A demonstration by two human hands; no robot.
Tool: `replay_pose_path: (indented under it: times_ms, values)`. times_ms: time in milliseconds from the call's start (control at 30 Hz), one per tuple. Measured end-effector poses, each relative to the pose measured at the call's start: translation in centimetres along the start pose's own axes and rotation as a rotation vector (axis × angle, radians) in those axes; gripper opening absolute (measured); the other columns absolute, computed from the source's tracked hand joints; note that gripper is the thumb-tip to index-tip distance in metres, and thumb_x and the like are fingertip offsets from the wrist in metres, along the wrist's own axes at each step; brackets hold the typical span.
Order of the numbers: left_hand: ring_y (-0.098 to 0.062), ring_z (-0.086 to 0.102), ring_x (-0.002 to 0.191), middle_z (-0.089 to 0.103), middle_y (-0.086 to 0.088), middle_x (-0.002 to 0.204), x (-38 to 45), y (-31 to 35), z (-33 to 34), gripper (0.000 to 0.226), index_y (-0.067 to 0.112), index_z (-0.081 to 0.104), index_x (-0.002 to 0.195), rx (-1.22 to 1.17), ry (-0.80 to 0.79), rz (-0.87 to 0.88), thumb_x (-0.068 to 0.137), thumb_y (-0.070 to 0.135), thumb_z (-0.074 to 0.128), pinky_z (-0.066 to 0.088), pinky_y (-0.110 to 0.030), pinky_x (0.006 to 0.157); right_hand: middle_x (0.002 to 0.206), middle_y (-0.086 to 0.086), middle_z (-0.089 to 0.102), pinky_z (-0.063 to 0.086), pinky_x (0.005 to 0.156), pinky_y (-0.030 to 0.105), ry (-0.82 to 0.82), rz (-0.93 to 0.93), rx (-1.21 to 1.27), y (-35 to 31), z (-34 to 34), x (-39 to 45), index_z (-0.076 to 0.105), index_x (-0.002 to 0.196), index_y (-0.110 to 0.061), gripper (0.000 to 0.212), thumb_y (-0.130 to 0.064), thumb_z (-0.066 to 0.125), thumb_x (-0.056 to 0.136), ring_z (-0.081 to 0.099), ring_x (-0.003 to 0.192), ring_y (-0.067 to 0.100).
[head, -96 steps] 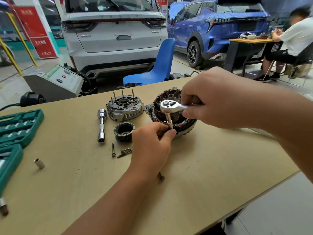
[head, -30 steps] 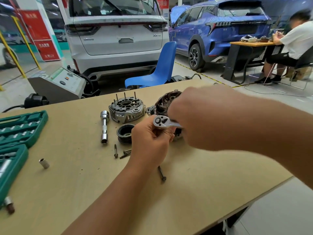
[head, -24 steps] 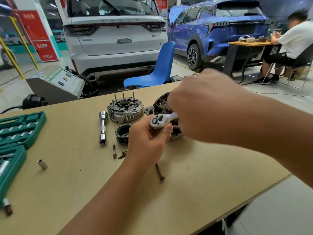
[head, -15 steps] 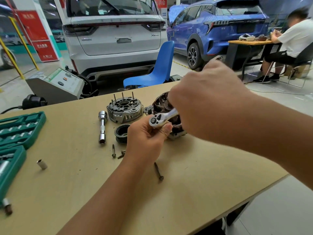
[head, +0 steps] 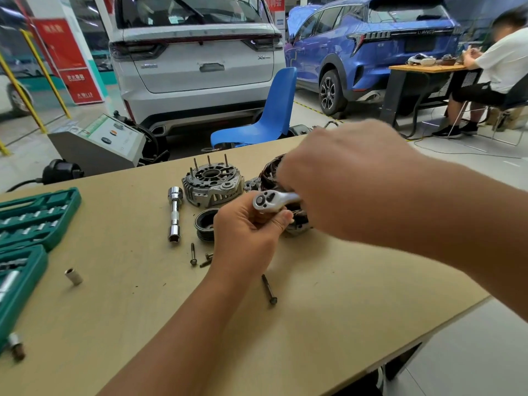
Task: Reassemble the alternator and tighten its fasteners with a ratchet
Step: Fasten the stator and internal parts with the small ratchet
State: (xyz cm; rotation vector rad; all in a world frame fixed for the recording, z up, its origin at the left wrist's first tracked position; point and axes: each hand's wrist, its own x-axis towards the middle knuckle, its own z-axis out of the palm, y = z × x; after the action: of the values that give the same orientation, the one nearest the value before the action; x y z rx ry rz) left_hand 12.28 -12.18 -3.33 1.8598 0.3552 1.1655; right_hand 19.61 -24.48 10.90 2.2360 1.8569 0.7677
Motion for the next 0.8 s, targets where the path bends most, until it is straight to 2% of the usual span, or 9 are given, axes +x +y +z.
replay_pose_path:
  times_ms: [67, 133, 200, 267, 367, 467, 533, 667, 800]
  values:
    - [-0.01, 0.072, 0.077, 0.076, 0.006, 0.082, 0.0, 0.2, 0.0, 0.017, 0.016, 0.075, 0.084, -0.016, 0.002, -0.024, 0.085, 0.0, 0.079, 0.059, -0.028, 0.072, 0.059, 0.0, 0.036, 0.02, 0.046, 0.024, 0.048, 0.021, -0.022, 0.5, -0.3, 0.3, 0.031, 0.061, -0.02, 0.039, -0.015, 0.063, 0.083, 0.032, 0.045, 0.016]
    - [0.001, 0.061, 0.062, 0.068, 0.016, 0.069, -0.1, 0.3, 0.1, 0.029, 0.028, 0.068, 0.072, 0.01, 0.012, -0.013, 0.081, 0.003, 0.078, 0.048, -0.015, 0.06, 0.061, -0.003, 0.038, 0.017, 0.043, 0.022, -0.024, -0.039, -0.016, 0.1, 0.1, 0.2, 0.045, 0.067, -0.023, 0.025, -0.014, 0.058, 0.086, 0.032, 0.045, 0.011]
    - [0.003, 0.053, 0.055, 0.064, 0.017, 0.062, -0.1, 0.7, 0.0, 0.03, 0.033, 0.063, 0.066, 0.021, 0.017, 0.001, 0.075, 0.007, 0.072, 0.041, -0.012, 0.055, 0.066, -0.008, 0.038, 0.016, 0.04, 0.023, -0.14, -0.078, 0.003, -0.4, 0.4, 0.0, 0.055, 0.082, -0.025, 0.015, -0.016, 0.051, 0.093, 0.03, 0.047, 0.006]
    - [0.001, 0.058, 0.06, 0.067, 0.013, 0.066, 0.0, 0.6, 0.0, 0.028, 0.029, 0.066, 0.07, 0.018, 0.008, 0.003, 0.078, 0.005, 0.077, 0.047, -0.018, 0.058, 0.064, -0.007, 0.039, 0.022, 0.046, 0.022, -0.084, -0.041, 0.027, 0.1, -0.1, 0.1, 0.045, 0.07, -0.023, 0.019, -0.016, 0.053, 0.085, 0.034, 0.047, 0.009]
    - [-0.017, 0.072, 0.076, 0.075, -0.001, 0.08, 0.1, 0.4, -0.2, 0.021, 0.019, 0.073, 0.081, -0.005, -0.013, -0.035, 0.082, -0.001, 0.082, 0.061, -0.035, 0.073, 0.057, -0.001, 0.039, 0.033, 0.062, 0.033, 0.09, 0.03, -0.02, 0.9, -0.6, 0.4, 0.033, 0.061, -0.02, 0.031, -0.012, 0.058, 0.078, 0.034, 0.047, 0.015]
    - [-0.004, 0.06, 0.062, 0.07, 0.006, 0.07, 0.0, 0.7, 0.0, 0.018, 0.017, 0.073, 0.079, -0.003, -0.004, -0.028, 0.08, 0.0, 0.079, 0.049, -0.023, 0.06, 0.068, -0.003, 0.045, 0.031, 0.042, 0.026, -0.083, -0.058, 0.059, -0.1, 0.2, 0.6, 0.044, 0.071, -0.021, 0.021, -0.014, 0.052, 0.089, 0.037, 0.05, 0.012]
    - [-0.005, 0.057, 0.059, 0.068, 0.005, 0.067, -0.2, 0.7, 0.1, 0.019, 0.019, 0.071, 0.075, 0.005, 0.019, -0.013, 0.078, 0.002, 0.078, 0.046, -0.024, 0.058, 0.075, -0.004, 0.052, 0.028, 0.041, 0.026, -0.159, -0.1, -0.005, -0.4, 0.7, 0.8, 0.052, 0.082, -0.021, 0.017, -0.009, 0.047, 0.092, 0.039, 0.052, 0.013]
    - [-0.017, 0.071, 0.074, 0.075, 0.001, 0.079, 0.0, 0.5, -0.1, 0.016, 0.018, 0.072, 0.081, -0.009, -0.002, -0.057, 0.083, 0.005, 0.082, 0.061, -0.043, 0.071, 0.058, 0.0, 0.041, 0.035, 0.06, 0.031, 0.1, 0.015, -0.008, 0.7, -0.4, 0.9, 0.036, 0.061, -0.019, 0.029, -0.01, 0.057, 0.078, 0.038, 0.048, 0.017]
    - [0.001, 0.046, 0.055, 0.056, 0.019, 0.058, -0.4, 1.5, 0.3, 0.016, 0.037, 0.059, 0.061, 0.052, 0.029, 0.012, 0.073, 0.029, 0.065, 0.037, -0.016, 0.054, 0.066, -0.008, 0.041, 0.022, 0.045, 0.022, -0.148, -0.054, 0.098, -0.5, 0.1, 0.3, 0.035, 0.066, -0.024, 0.027, -0.019, 0.054, 0.084, 0.036, 0.048, 0.008]
